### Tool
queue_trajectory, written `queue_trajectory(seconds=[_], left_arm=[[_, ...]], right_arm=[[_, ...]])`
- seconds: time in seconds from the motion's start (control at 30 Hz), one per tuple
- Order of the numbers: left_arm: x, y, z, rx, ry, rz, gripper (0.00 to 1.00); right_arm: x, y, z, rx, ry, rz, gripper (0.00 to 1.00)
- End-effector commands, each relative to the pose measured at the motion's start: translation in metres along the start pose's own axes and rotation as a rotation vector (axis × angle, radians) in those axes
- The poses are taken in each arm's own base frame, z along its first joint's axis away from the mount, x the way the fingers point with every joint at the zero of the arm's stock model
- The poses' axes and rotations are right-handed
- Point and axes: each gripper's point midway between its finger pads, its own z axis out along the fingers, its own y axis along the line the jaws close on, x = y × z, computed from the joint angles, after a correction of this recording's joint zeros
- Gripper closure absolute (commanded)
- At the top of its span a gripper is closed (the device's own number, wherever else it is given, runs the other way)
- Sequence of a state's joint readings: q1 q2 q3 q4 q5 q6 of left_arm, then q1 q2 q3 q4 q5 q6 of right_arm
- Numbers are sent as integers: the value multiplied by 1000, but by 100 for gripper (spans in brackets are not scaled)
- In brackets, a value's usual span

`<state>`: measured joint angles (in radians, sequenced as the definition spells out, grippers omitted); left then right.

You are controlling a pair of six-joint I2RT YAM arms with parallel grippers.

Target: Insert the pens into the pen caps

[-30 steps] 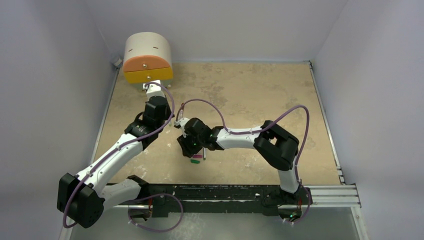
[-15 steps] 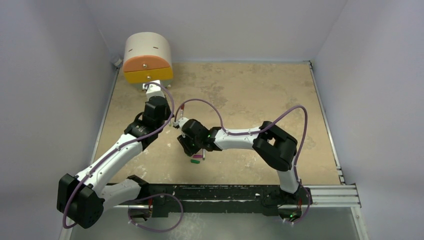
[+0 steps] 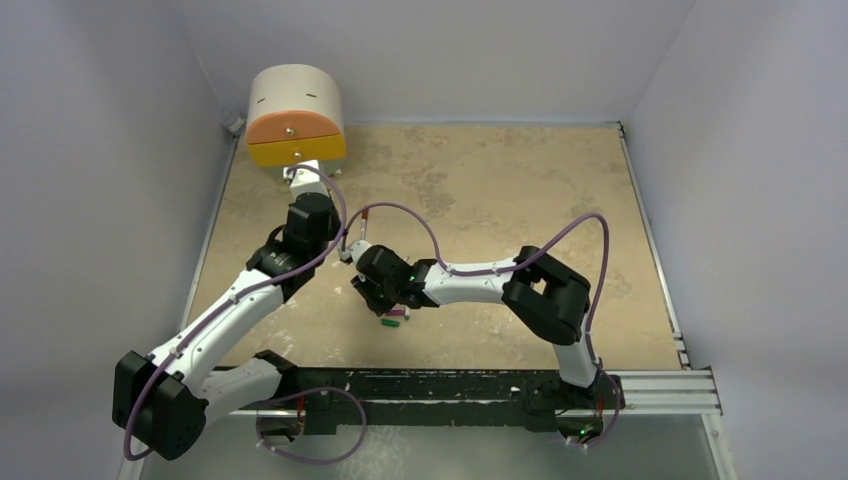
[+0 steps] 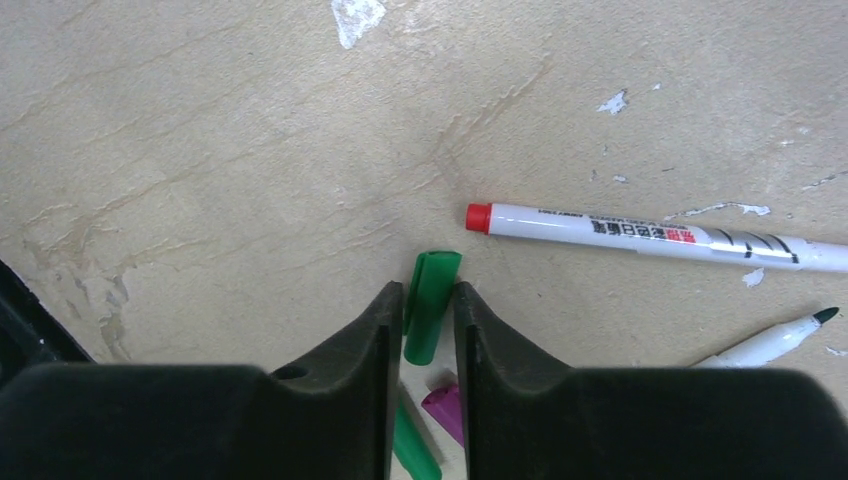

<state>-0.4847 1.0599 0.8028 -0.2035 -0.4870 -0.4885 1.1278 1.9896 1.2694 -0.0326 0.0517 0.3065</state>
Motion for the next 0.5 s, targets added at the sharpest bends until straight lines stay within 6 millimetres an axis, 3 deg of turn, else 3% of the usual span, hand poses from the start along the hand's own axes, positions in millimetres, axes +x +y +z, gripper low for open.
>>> queue_trajectory(seconds=[0.0, 0.27, 0.47], left_arm=[[-12, 1, -3, 2, -46, -36, 100], [-10, 0, -1, 5, -44, -38, 100], [-12, -2, -2, 12, -49, -45, 100]], right_arm=[[24, -6, 2, 40, 82, -8, 75], [33, -7, -1, 50, 99, -2, 98], [26, -7, -19, 50, 68, 9, 100]])
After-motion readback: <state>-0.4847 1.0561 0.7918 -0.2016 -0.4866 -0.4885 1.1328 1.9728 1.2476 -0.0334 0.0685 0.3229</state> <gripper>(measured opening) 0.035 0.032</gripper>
